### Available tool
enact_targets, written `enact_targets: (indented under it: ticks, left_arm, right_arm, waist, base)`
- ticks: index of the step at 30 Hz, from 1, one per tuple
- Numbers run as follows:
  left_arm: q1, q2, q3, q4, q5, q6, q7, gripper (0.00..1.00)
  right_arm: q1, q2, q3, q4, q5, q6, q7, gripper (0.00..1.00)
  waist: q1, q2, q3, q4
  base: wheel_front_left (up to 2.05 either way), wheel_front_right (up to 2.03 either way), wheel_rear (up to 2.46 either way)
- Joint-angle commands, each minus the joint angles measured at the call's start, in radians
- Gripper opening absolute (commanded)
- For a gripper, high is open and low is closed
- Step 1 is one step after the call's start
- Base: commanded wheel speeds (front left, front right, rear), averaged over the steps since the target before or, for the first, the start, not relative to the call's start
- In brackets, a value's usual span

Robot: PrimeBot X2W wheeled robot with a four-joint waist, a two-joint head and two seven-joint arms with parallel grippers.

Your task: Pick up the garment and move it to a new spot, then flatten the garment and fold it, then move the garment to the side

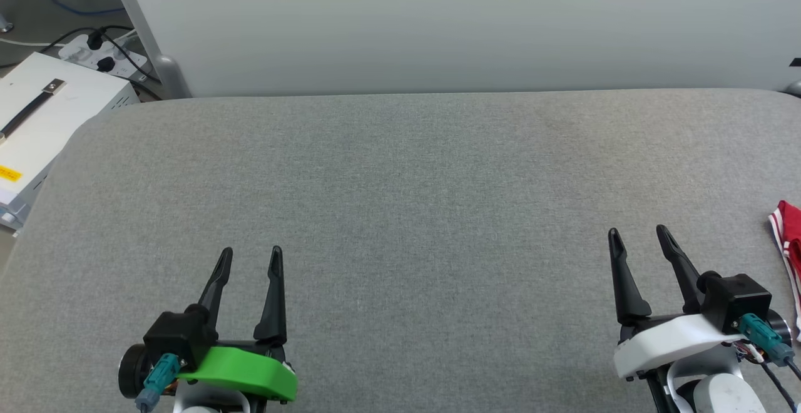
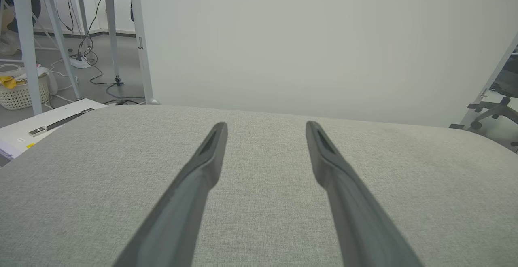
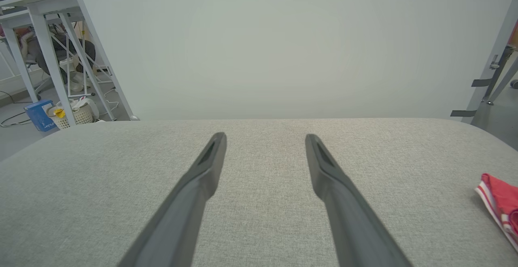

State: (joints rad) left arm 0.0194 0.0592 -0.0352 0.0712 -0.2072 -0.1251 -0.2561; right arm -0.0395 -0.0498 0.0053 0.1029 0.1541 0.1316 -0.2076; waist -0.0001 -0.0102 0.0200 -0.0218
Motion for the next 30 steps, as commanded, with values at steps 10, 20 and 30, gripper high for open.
enact_targets:
  ticks: [10, 20, 30]
  left_arm:
    - [0.014, -0.008, 0.0, 0.0, -0.001, -0.005, -0.006, 1.0]
    - [-0.001, -0.002, 0.002, 0.0, 0.003, 0.005, 0.011, 0.0]
    - [-0.002, -0.002, 0.005, -0.006, 0.02, 0.015, 0.031, 0.0]
  right_arm:
    - [0.006, -0.001, 0.005, 0.006, 0.004, -0.001, -0.001, 1.0]
    - [0.001, 0.001, 0.003, 0.0, -0.005, 0.0, 0.008, 0.0]
    - [0.004, 0.001, 0.002, -0.009, -0.018, 0.0, 0.024, 0.0]
  waist:
    - [0.0001, 0.0102, -0.003, -0.003]
    - [0.0001, -0.0011, -0.003, -0.003]
    - [0.0001, -0.0002, -0.004, -0.001]
  base:
    - [0.0, 0.0, 0.0]
    - [0.0, 0.0, 0.0]
    - [0.0, 0.0, 0.0]
